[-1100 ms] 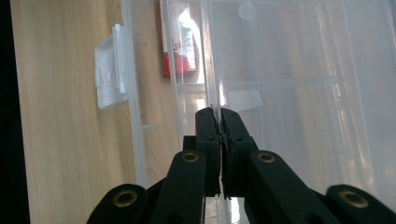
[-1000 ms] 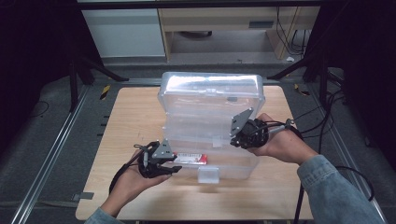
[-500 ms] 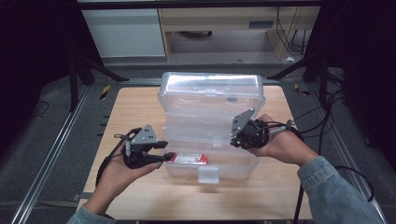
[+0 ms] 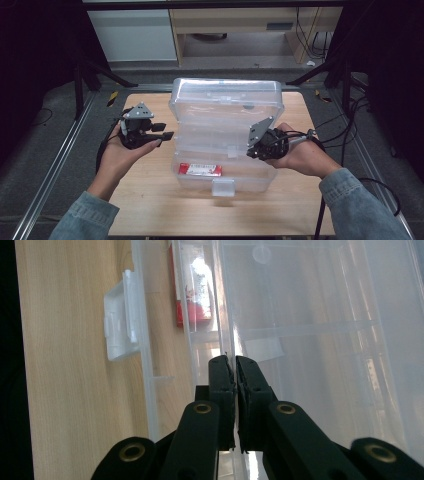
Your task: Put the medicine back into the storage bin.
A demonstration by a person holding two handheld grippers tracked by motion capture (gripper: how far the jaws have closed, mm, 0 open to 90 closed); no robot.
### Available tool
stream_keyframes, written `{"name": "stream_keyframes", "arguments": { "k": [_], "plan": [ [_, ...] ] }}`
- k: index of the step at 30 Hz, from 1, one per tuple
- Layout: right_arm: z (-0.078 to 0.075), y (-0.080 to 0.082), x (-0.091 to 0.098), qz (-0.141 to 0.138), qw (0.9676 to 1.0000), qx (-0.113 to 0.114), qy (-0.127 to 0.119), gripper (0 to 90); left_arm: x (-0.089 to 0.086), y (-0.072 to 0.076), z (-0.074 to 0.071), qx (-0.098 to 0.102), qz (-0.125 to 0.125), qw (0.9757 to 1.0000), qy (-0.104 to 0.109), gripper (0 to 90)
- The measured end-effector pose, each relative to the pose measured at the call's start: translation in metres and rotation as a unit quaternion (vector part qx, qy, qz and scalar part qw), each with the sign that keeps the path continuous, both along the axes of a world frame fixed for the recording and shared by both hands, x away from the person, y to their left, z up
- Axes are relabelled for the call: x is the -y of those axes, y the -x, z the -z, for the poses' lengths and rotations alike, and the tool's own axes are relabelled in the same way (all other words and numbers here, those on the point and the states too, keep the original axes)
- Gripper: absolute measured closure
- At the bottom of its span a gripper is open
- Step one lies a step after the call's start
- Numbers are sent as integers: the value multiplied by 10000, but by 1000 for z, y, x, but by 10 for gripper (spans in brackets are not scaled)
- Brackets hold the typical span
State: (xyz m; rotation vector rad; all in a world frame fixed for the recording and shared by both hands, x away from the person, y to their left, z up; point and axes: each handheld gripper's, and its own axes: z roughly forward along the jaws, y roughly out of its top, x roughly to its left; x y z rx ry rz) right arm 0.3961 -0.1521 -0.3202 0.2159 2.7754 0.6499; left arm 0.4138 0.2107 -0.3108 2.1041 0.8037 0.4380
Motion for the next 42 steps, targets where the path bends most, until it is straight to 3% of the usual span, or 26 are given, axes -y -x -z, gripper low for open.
{"name": "stream_keyframes", "arguments": {
  "k": [12,25,29,32,36,42],
  "plan": [
    [4,3,3,-9,9999,-44,-93,866,7,-24,-2,92,-268,9996,19,600],
    [14,9,5,-8,9997,-139,-195,848,8,-21,-1,147,-255,9996,-15,602],
    [14,9,9,140,9993,-90,-324,760,8,-19,0,160,-239,9996,15,606],
    [11,10,17,315,9974,-72,-639,684,9,-18,0,158,-205,9997,-3,607],
    [8,14,29,637,9925,-4,-1044,599,9,-16,1,170,-202,9997,7,609],
    [4,23,44,1031,9851,155,-1366,535,9,-12,4,181,-205,9996,0,604]
  ]
}}
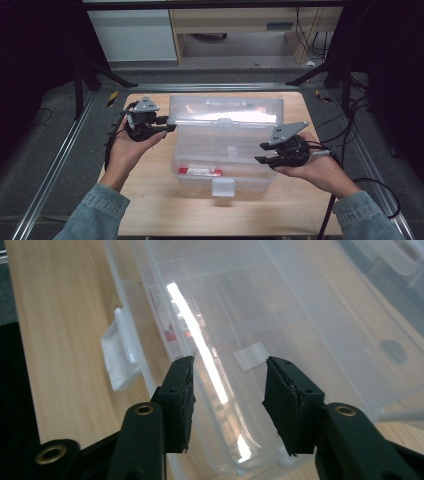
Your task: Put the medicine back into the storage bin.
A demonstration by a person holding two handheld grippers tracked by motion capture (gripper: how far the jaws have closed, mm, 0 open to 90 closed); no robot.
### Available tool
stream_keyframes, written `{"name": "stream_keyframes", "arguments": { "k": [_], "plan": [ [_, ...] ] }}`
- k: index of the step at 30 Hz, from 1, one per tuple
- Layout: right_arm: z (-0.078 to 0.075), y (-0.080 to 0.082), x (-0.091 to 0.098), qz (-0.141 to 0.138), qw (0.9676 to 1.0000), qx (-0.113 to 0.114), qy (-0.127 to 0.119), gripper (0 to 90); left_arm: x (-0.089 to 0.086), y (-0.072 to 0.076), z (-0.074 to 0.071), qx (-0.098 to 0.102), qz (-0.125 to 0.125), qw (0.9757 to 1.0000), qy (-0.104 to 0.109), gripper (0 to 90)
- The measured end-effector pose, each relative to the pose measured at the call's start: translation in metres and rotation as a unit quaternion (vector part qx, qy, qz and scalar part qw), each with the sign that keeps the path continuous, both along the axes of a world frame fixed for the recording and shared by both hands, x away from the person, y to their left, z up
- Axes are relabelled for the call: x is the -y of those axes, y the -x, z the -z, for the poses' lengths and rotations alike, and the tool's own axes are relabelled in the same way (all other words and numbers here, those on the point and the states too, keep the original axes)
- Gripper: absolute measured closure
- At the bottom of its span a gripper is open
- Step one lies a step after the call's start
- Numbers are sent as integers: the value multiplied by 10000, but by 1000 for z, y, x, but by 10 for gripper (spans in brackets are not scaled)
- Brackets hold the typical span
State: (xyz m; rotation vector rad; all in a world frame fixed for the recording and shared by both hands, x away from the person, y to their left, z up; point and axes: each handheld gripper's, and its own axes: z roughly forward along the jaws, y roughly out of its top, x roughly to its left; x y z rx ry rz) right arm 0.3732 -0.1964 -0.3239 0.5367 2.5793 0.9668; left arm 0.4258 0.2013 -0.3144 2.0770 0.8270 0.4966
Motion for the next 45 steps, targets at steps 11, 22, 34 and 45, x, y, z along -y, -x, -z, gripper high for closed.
{"name": "stream_keyframes", "arguments": {
  "k": [11,22,34,45],
  "plan": [
    [0,6,29,728,9967,4,-349,560,0,9,6,61,10,9999,-124,599],
    [0,-5,50,1377,9882,-135,-650,642,0,17,13,67,38,9997,-253,590],
    [-5,-12,51,1623,9850,-216,-538,659,-1,24,21,0,45,9998,-198,580],
    [-7,-27,46,1612,9866,-203,-117,663,-2,24,22,-52,33,10000,-10,596]
  ]
}}
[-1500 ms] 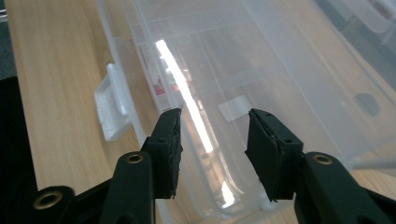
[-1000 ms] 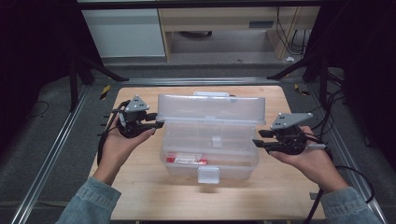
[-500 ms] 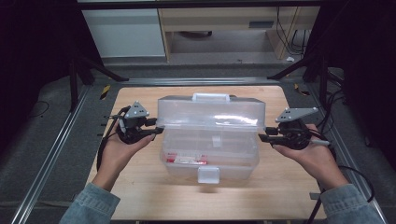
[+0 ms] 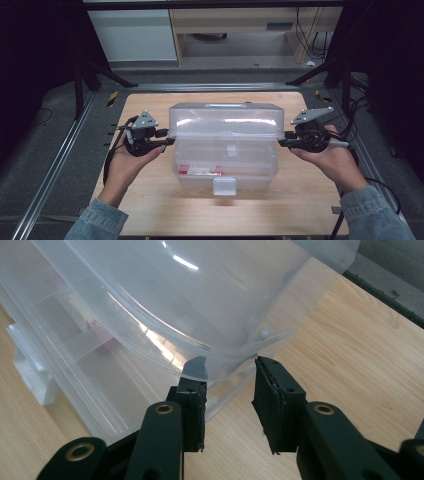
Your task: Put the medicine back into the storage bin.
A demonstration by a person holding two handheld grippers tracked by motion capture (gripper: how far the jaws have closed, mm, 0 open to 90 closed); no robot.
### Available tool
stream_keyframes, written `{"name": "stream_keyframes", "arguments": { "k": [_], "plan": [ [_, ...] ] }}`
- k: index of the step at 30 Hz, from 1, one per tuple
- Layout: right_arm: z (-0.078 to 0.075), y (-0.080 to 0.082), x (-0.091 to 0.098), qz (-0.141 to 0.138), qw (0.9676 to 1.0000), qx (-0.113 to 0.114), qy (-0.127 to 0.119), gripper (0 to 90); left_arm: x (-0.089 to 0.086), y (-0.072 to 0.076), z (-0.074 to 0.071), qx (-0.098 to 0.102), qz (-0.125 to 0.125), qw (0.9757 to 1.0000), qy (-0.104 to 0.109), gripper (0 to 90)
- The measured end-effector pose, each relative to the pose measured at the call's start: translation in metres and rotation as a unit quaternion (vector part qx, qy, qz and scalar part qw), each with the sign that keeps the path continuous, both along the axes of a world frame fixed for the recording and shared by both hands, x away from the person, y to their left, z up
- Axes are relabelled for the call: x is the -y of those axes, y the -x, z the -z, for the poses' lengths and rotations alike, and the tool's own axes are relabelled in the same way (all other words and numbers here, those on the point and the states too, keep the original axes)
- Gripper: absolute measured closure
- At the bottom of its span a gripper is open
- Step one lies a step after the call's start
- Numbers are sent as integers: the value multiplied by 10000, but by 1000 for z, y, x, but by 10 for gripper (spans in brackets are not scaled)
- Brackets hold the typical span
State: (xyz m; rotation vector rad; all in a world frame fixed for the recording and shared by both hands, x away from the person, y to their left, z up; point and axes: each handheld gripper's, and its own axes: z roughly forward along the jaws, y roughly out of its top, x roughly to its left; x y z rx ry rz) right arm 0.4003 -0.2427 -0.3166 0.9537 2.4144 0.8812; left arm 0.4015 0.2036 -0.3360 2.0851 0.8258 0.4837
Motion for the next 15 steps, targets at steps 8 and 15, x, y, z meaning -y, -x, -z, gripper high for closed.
{"name": "stream_keyframes", "arguments": {
  "k": [8,15],
  "plan": [
    [0,-6,0,43,10000,-14,30,644,1,1,1,7,5,10000,5,589],
    [4,9,2,-8,9999,0,-131,625,0,6,8,-82,59,9999,0,581]
  ]
}}
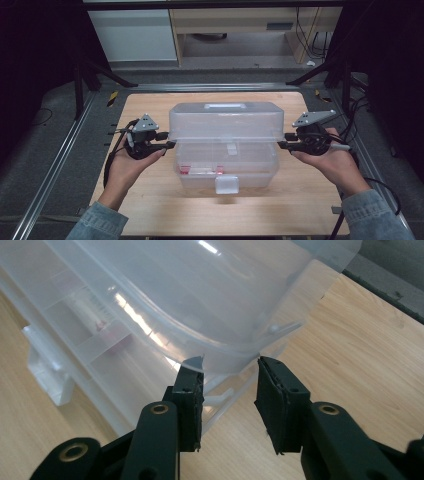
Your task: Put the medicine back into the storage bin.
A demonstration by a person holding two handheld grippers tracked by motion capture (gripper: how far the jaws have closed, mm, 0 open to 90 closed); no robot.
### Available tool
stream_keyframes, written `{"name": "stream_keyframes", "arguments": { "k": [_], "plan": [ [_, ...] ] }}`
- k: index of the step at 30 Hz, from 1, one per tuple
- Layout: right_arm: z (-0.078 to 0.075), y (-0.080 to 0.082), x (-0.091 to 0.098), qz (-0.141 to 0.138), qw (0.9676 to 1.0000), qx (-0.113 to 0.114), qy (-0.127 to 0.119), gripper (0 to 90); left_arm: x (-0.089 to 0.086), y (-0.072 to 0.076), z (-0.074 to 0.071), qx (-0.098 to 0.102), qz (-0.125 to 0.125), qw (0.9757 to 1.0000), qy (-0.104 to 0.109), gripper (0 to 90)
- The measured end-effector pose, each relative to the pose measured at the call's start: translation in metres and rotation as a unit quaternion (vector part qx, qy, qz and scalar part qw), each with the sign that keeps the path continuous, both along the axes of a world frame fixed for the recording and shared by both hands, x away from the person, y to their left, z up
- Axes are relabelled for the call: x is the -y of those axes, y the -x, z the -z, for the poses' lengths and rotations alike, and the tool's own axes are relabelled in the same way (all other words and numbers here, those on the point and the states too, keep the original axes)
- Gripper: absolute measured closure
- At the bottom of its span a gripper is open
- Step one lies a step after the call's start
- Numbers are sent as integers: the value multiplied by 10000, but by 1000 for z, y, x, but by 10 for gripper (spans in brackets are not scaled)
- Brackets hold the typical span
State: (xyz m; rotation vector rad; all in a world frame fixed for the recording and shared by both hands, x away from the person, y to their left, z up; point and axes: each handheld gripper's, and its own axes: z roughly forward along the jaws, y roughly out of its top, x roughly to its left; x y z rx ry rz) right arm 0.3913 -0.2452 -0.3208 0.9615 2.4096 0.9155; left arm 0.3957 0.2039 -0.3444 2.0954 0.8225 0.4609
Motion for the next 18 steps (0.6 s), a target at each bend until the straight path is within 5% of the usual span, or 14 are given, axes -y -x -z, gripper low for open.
{"name": "stream_keyframes", "arguments": {
  "k": [18],
  "plan": [
    [5,23,0,-80,9999,131,-10,587,-7,13,9,-80,-16,9998,165,569]
  ]
}}
